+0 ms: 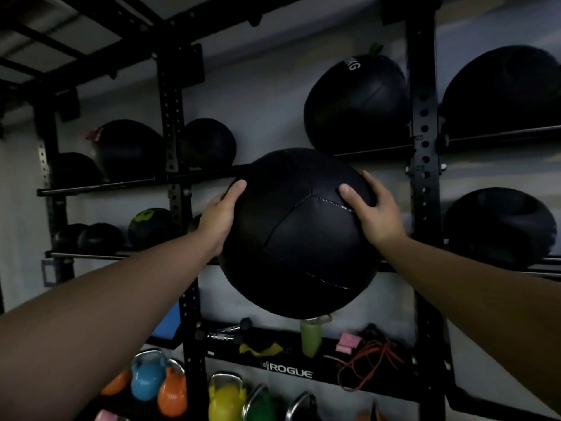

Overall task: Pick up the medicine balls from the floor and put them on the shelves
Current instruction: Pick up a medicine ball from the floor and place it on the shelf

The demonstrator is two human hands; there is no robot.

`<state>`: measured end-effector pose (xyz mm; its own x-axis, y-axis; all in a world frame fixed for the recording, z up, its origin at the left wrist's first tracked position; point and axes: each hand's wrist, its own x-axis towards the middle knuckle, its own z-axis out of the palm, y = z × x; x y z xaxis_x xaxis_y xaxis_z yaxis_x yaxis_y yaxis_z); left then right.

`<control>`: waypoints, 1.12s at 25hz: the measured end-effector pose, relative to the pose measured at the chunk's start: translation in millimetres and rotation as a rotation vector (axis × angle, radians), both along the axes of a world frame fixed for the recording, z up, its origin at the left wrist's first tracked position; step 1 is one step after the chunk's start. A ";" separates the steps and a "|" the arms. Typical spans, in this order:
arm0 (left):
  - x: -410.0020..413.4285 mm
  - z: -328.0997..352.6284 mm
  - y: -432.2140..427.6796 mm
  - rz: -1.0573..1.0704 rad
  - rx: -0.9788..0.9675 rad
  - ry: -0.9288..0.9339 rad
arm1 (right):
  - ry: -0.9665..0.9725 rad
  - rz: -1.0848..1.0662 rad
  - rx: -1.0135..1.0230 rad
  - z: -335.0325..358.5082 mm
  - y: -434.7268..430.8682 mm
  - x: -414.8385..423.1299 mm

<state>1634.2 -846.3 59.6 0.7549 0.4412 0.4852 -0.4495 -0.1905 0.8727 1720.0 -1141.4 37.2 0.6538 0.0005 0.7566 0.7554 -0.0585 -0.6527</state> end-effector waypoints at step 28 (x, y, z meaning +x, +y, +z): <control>394.0 -33.2 262.7 0.277 0.543 0.039 | -0.330 -0.154 -0.431 77.9 351.1 431.0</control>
